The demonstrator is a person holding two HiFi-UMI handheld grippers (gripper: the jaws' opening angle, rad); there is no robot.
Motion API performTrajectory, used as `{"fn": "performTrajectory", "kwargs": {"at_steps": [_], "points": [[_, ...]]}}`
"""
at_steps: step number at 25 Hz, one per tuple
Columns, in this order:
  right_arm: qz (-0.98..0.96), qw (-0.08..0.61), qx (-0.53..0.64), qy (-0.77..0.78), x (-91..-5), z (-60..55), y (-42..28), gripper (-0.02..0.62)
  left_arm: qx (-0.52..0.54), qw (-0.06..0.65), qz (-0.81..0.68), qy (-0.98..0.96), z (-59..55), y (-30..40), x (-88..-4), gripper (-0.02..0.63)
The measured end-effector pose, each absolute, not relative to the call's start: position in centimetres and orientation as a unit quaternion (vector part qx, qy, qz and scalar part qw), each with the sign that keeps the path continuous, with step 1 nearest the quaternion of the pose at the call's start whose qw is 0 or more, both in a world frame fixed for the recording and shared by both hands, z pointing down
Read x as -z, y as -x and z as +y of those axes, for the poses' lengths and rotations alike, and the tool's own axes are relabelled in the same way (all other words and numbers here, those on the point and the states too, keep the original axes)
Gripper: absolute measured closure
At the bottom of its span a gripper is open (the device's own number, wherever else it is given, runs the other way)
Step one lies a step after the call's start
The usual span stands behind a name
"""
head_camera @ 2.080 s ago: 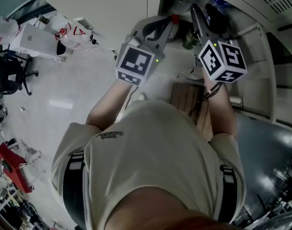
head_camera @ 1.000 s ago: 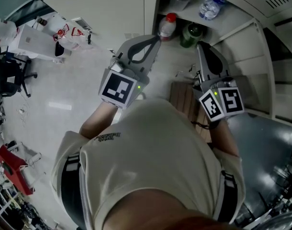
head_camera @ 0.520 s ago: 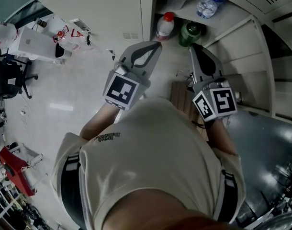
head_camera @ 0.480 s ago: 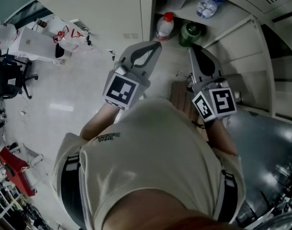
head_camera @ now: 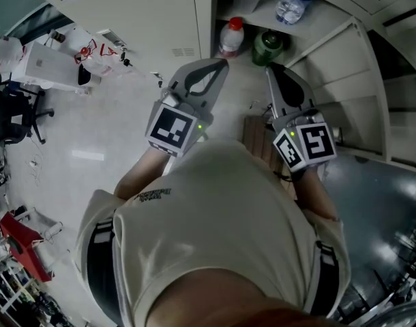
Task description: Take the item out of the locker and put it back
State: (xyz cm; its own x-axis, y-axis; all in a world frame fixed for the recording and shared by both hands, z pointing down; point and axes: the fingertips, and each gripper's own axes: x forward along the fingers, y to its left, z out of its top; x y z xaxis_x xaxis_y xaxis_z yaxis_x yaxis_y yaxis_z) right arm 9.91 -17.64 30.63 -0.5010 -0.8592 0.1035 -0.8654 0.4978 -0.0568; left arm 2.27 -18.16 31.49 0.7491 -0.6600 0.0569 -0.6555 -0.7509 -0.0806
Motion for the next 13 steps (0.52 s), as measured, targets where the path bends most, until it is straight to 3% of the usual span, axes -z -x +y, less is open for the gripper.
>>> {"fn": "performTrajectory", "kwargs": {"at_steps": [13], "points": [[-0.86, 0.025, -0.07, -0.505, -31.24, -17.38, -10.34, 0.594, 0.039, 0.031, 0.35, 0.935, -17.67, -2.04, -31.28, 0.592]]}}
